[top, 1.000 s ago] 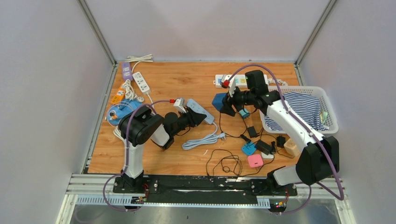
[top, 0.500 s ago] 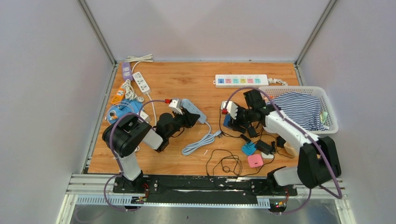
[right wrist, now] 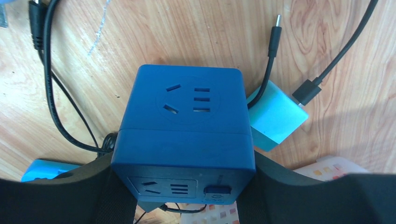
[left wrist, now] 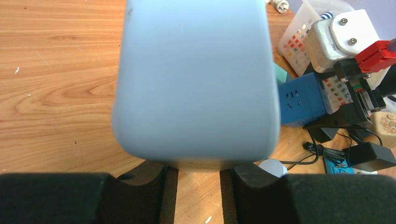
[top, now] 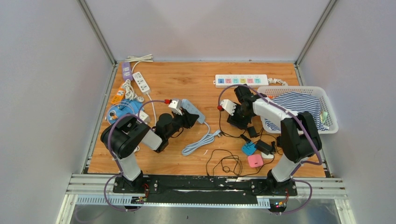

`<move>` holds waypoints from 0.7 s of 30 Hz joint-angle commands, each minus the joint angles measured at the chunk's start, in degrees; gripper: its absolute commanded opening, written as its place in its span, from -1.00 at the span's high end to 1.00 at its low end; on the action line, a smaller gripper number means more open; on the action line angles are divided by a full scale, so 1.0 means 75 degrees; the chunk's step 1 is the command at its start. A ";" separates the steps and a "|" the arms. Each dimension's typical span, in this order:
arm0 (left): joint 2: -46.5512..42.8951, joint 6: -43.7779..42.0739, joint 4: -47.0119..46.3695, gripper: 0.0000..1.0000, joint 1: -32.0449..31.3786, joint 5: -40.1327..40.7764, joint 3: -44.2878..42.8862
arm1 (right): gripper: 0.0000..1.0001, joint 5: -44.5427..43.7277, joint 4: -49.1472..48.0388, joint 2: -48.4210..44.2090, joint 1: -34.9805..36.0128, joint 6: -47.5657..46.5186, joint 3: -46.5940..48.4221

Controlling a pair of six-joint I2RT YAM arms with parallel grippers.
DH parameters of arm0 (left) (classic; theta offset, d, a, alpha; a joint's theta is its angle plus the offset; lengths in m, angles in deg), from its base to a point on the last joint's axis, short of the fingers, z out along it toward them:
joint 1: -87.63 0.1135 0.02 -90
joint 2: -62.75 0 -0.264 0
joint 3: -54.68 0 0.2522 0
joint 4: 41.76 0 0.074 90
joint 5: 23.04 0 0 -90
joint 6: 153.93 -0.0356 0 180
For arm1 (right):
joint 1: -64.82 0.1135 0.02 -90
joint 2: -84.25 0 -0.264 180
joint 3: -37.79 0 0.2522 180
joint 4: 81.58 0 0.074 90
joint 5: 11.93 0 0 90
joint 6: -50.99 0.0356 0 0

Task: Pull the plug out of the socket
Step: Place the plug at the center of the board.

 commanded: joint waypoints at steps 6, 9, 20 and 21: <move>-0.0108 -0.0358 -0.0067 1.00 0.0111 0.0268 0.0153 | -0.60 -0.0374 0.0442 -0.0442 -0.0045 0.0317 0.0159; -0.0101 -0.0331 -0.0083 1.00 0.0104 0.0258 0.0142 | -0.66 -0.0060 0.0507 -0.0768 -0.0139 0.0391 0.0225; -0.0213 -0.0174 0.0532 1.00 0.0195 0.0250 -0.0138 | -0.66 0.1910 0.0570 -0.2327 -0.0384 0.0371 0.0060; -0.0304 -0.0182 0.0927 1.00 0.0231 0.0204 -0.0303 | -0.66 0.2066 0.0570 -0.2432 -0.0400 0.0408 0.0063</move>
